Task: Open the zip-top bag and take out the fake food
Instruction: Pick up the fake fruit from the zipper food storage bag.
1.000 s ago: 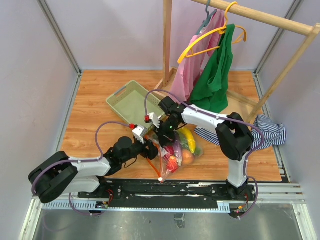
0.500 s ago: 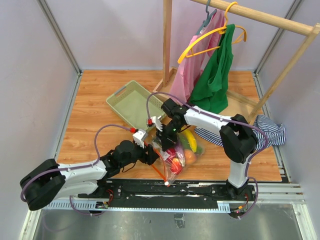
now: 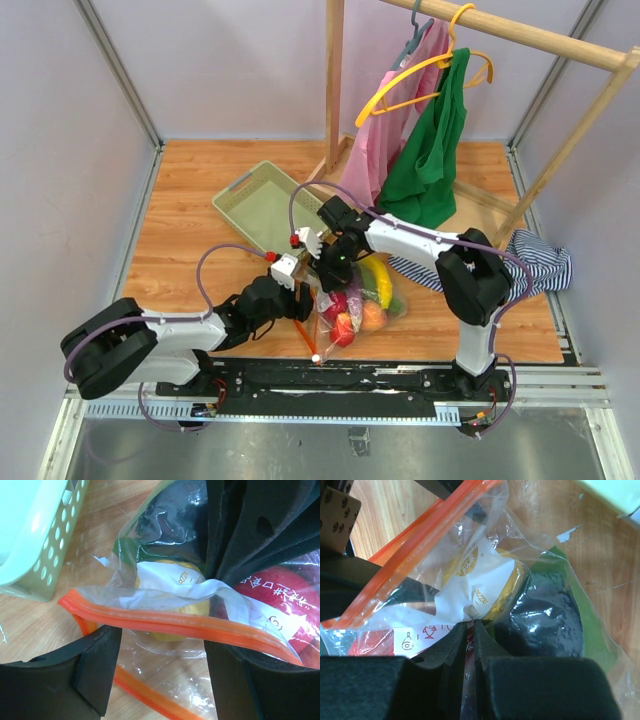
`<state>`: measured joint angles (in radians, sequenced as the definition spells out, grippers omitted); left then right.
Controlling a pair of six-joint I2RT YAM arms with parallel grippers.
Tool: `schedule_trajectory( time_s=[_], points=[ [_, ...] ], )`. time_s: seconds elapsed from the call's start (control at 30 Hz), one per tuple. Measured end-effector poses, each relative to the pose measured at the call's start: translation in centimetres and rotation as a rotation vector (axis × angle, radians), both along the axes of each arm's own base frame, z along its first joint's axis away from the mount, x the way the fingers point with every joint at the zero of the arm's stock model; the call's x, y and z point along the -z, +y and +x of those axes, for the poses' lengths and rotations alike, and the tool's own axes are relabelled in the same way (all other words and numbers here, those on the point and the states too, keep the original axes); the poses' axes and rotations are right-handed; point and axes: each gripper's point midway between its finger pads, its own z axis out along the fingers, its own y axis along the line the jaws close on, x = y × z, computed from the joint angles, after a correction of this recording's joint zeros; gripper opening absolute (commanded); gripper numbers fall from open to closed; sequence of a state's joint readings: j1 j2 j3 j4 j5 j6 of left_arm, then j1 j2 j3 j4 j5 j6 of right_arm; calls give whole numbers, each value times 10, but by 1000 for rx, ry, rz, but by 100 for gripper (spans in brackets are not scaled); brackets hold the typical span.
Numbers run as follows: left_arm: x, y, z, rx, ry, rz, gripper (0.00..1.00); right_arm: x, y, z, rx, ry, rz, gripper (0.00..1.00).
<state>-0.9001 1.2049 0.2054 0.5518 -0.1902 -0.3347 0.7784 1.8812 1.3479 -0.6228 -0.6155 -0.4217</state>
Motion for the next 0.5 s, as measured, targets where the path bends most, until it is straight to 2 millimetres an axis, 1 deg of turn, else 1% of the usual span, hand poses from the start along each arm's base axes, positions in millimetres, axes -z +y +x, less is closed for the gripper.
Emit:
schedule_trajectory(
  time_s=[0.1,0.2,0.23,0.3,0.43,0.5],
  points=[
    [2,-2,2,6,-11,10,71,0,3,3,6,-13,8,13],
    [-2,-6,7,22,-53,7,71,-1,4,2,5,-14,18,13],
    [-4,-8,9,29,-71,5,68,-1,5,3,5,-15,20,13],
    [-8,-10,12,42,-105,3,55,-1,5,3,7,-17,21,13],
    [-8,-13,15,66,-150,19,51,-3,4,6,15,-18,29,14],
    [-8,-14,16,74,-159,22,51,-10,1,10,27,-27,45,16]
  ],
)
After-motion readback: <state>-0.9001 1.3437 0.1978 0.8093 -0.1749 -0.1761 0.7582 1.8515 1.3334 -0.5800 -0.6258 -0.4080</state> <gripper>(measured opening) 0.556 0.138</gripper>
